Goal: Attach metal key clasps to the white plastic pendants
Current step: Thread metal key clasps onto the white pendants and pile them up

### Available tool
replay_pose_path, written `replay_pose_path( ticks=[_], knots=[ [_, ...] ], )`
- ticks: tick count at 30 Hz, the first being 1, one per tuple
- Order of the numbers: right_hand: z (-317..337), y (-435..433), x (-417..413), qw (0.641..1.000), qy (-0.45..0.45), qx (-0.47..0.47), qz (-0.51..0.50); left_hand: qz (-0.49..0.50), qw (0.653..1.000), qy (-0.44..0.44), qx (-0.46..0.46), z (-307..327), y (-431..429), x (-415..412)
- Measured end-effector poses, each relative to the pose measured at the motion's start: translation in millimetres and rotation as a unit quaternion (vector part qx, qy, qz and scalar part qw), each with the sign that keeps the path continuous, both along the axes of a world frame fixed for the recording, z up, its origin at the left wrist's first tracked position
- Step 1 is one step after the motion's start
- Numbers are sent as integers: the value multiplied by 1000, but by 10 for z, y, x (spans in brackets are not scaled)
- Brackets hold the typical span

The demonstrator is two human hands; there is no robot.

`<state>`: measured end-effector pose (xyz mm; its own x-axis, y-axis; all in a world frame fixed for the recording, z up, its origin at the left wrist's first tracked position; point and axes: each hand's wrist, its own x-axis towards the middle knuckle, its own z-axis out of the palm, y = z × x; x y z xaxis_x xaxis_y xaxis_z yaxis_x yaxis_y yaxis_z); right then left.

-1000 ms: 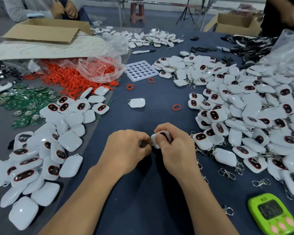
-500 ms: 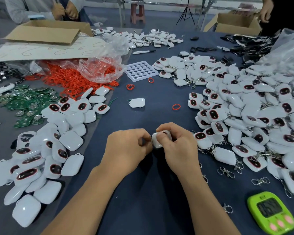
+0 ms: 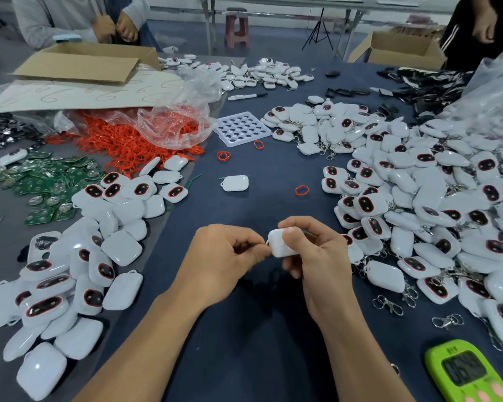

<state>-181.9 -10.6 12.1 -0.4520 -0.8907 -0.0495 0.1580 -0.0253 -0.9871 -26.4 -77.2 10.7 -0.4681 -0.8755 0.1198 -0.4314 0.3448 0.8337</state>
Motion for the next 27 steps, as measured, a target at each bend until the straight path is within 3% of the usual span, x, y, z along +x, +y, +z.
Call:
replay_pose_path(
  ticks=[4, 9, 14, 17, 19, 21, 23, 25, 27],
  knots=[
    [26, -2, 11, 1000, -30, 0, -4, 43, 994, -24, -94, -5, 74, -25],
    [47, -29, 27, 989, -146, 4, -2, 18, 994, 100, 25, 34, 49, -101],
    [22, -38, 35, 987, -163, 8, -2, 44, 988, 146, 40, 14, 90, -152],
    [-5, -38, 76, 992, -121, 0, -20, 83, 989, 118, -37, -17, 131, -152],
    [-33, -43, 105, 996, -82, -8, -40, 97, 985, 52, -132, -27, 145, -134],
    [-67, -35, 128, 997, -31, -19, -63, 91, 961, -57, -254, -56, 135, -125],
    [-85, -24, 152, 996, 6, -29, -79, 80, 931, -114, -339, -67, 129, -132],
    [-93, -23, 168, 996, 17, -30, -82, 78, 923, -128, -355, -73, 119, -126],
    [-83, -36, 162, 997, 7, -29, -74, 91, 946, -113, -290, -65, 129, -130]
  ],
)
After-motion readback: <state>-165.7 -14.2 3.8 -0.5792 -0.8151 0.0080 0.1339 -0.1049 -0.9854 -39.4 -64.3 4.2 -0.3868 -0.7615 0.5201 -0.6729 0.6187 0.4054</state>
